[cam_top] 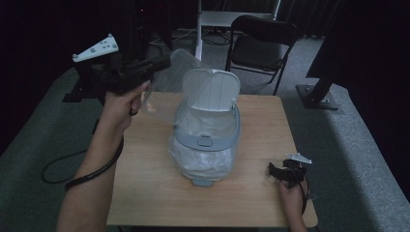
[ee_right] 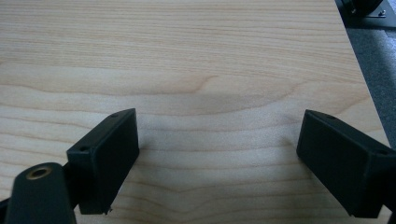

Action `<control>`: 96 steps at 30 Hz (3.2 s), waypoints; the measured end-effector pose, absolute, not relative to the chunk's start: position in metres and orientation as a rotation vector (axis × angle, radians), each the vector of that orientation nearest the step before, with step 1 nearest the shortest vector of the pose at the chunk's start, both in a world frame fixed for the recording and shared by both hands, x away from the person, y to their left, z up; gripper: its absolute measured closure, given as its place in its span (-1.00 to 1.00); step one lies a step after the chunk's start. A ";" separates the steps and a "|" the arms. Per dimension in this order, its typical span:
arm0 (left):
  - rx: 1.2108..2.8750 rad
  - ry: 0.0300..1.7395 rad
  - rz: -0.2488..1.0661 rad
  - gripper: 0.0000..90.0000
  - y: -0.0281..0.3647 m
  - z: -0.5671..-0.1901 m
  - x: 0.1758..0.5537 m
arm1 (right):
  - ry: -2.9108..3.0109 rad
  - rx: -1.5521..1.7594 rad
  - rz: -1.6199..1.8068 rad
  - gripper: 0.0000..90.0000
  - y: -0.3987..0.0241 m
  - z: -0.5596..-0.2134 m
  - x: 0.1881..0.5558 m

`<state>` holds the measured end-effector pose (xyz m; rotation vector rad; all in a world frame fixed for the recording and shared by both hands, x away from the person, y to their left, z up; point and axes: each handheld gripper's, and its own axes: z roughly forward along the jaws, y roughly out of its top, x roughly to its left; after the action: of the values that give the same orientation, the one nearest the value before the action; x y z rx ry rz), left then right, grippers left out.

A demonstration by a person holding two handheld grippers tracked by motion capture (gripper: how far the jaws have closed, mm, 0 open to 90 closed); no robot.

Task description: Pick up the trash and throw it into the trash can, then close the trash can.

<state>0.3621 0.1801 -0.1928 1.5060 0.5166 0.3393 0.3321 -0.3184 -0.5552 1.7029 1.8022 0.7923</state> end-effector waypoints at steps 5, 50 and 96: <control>1.505 0.492 0.300 0.95 0.162 -0.192 0.369 | 1.802 1.703 0.792 -0.73 -0.318 -0.555 0.332; 1.703 0.440 0.267 -0.40 0.093 -0.235 0.399 | 1.803 1.703 0.792 -0.73 -0.319 -0.555 0.332; 1.845 0.731 0.430 -0.97 0.194 -0.321 0.374 | 1.808 1.464 1.108 -0.73 -0.294 -0.454 0.356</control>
<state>0.3742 0.1937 -0.3210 1.8448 0.7312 0.4305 0.3558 -0.2939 -0.4535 1.4638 1.8077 1.1077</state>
